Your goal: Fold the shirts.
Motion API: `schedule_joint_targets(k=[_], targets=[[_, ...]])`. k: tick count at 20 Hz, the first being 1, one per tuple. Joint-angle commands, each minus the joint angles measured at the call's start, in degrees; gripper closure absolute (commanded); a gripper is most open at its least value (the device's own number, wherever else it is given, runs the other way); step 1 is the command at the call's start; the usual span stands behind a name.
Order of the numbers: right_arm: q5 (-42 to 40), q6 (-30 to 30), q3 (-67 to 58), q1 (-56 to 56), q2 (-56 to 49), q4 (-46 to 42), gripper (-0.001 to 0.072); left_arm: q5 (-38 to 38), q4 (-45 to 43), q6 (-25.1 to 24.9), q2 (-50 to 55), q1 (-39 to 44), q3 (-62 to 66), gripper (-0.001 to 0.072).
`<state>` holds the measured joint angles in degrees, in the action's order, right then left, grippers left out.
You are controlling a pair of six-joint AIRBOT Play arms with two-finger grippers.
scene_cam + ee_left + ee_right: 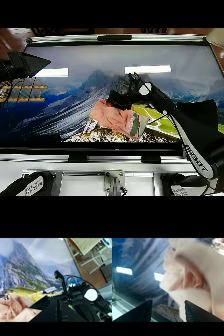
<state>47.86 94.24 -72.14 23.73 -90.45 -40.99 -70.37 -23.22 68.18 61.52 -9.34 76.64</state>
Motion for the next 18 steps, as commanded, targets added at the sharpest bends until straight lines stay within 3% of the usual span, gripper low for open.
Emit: schedule_joint_targets(k=[1,4,8,10,12,15,18], targets=[[0.7,-5.6,-0.1,-1.4,0.9,5.3,0.0177,-0.5,-0.4,0.0,-0.3,0.1,-0.7,0.0677],[11.9,-4.0,-0.1,-7.8,6.2,-5.8,0.0177,-0.2,-1.5,0.0,-0.3,0.1,-2.1,0.0677],[32.9,3.5,0.3,-17.6,13.0,-35.5,0.0177,-0.2,-3.4,0.0,-0.3,0.1,-2.6,0.0677],[38.1,2.7,5.2,-20.7,15.6,-38.8,0.0177,-0.4,-4.9,0.0,-0.3,0.1,-2.6,0.0677],[32.1,4.2,15.4,-21.3,18.6,-35.5,0.0177,-0.4,-5.2,0.0,-0.3,0.1,-2.6,0.0677],[17.2,3.7,28.4,-21.2,19.4,-20.3,0.0176,-0.4,-5.2,0.8,-0.3,0.1,-2.6,0.0677],[7.0,2.5,34.6,-21.2,19.3,-12.8,0.0176,-0.4,-5.2,1.1,-0.3,0.1,-2.6,0.0677]])
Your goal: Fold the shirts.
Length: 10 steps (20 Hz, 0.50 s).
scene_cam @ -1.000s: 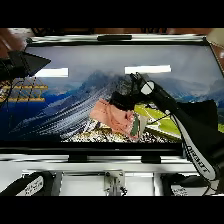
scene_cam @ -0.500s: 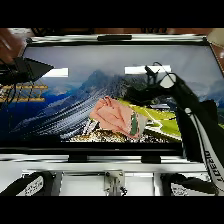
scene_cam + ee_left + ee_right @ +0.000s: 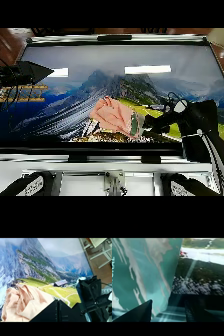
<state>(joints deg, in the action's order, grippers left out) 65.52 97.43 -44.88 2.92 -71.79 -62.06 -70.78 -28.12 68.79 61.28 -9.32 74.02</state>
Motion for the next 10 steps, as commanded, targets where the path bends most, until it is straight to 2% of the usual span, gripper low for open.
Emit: schedule_joint_targets(k=[1,6,7,8,9,10], targets=[[-12.6,-1.2,8.2,-0.4,0.5,9.6,0.0177,0.0,-0.3,0.5,0.0,0.0,0.0,0.0677],[-18.1,-3.3,8.7,3.5,-2.8,15.2,0.0188,0.1,-0.7,1.6,0.1,0.0,0.0,0.0676],[-19.8,-4.2,8.7,5.4,-3.7,17.3,0.0354,0.0,-0.7,1.6,0.0,0.0,0.0,0.0676],[-21.4,-6.2,8.7,6.9,-3.9,20.0,0.0597,0.0,-0.7,1.6,0.0,0.0,0.0,0.0676],[-22.5,-9.4,8.3,7.6,-3.7,23.1,0.0648,0.0,-0.7,1.6,0.0,0.0,0.0,0.0676],[-22.1,-13.2,7.0,7.1,-3.3,25.4,0.0653,0.0,-0.7,1.7,0.0,0.0,0.0,0.0676]])
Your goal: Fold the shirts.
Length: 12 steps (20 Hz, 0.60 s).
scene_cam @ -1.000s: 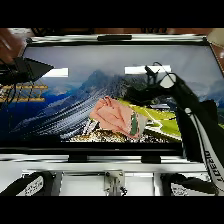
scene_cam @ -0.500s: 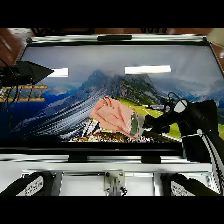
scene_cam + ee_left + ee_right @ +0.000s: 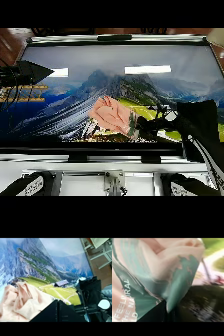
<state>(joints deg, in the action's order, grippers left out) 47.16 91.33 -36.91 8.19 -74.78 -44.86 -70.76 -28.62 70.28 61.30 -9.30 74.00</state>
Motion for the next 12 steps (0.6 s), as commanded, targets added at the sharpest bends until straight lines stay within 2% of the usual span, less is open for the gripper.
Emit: schedule_joint_targets(k=[1,3,5,9,12], targets=[[-2.3,-10.5,-3.1,0.8,0.4,9.5,0.0653,0.0,-0.2,0.5,0.0,0.0,0.0,0.0676],[3.7,-14.1,-10.6,-3.1,3.1,8.5,0.0653,0.0,-0.2,0.5,0.0,0.0,0.0,0.0676],[10.2,-13.5,-19.7,-7.7,6.3,4.7,0.0654,0.0,-0.2,0.5,0.0,0.0,0.0,0.0676],[25.5,-4.6,-38.4,-18.3,9.7,-9.0,0.0654,0.1,-0.2,-0.2,0.0,0.0,0.0,0.0676],[33.6,-4.5,-46.4,-26.3,9.6,-14.8,0.0654,0.2,-0.2,-0.2,0.1,0.0,0.0,0.0676]])
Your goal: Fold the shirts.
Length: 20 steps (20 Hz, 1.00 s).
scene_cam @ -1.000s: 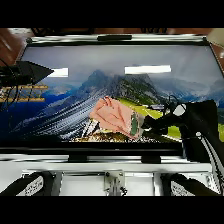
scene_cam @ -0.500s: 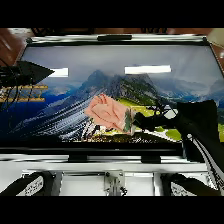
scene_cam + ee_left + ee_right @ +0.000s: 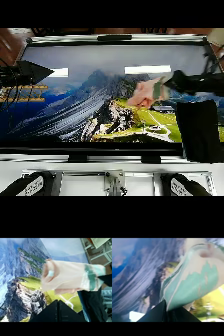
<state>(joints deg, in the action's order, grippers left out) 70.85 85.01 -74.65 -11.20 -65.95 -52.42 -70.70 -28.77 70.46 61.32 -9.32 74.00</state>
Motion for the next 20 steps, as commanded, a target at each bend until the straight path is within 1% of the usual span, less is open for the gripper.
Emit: schedule_joint_targets(k=[1,4,6,8,10,14,15,17,19,20], targets=[[10.8,1.8,-10.6,-10.0,0.8,-8.2,0.0654,0.1,0.0,-0.3,0.0,0.0,0.0,0.0676],[11.1,1.5,-15.0,-18.6,0.8,-9.6,0.0654,0.1,0.0,-0.4,0.0,0.0,0.0,0.0676],[11.0,0.2,-17.3,-23.4,0.8,-14.3,0.0654,0.1,0.0,-0.4,0.0,0.0,0.0,0.0676],[10.7,-0.2,-18.0,-27.3,0.8,-17.2,0.0654,0.1,0.0,-0.3,0.0,0.1,0.0,0.0676],[10.2,-0.1,-18.0,-29.7,0.5,-17.1,0.0654,0.1,0.0,-0.3,0.0,0.0,0.0,0.0676],[6.7,0.6,-18.0,-29.6,-0.7,-16.7,0.0654,0.1,0.0,-0.3,0.0,0.0,0.0,0.0676],[8.0,1.2,-18.0,-29.6,-1.4,-16.5,0.0654,0.1,0.0,-0.3,0.0,0.0,0.0,0.0676],[14.4,1.1,-18.0,-29.7,-2.5,-18.0,0.0653,0.1,0.0,-0.3,0.0,0.0,0.0,0.0676],[20.6,-0.5,-18.0,-29.7,-1.9,-24.3,0.0654,0.1,0.0,-0.4,0.0,0.0,0.0,0.0676],[23.6,-1.0,-18.0,-29.7,-1.9,-30.0,0.0653,0.1,0.0,-0.8,0.0,0.0,0.0,0.0676]])
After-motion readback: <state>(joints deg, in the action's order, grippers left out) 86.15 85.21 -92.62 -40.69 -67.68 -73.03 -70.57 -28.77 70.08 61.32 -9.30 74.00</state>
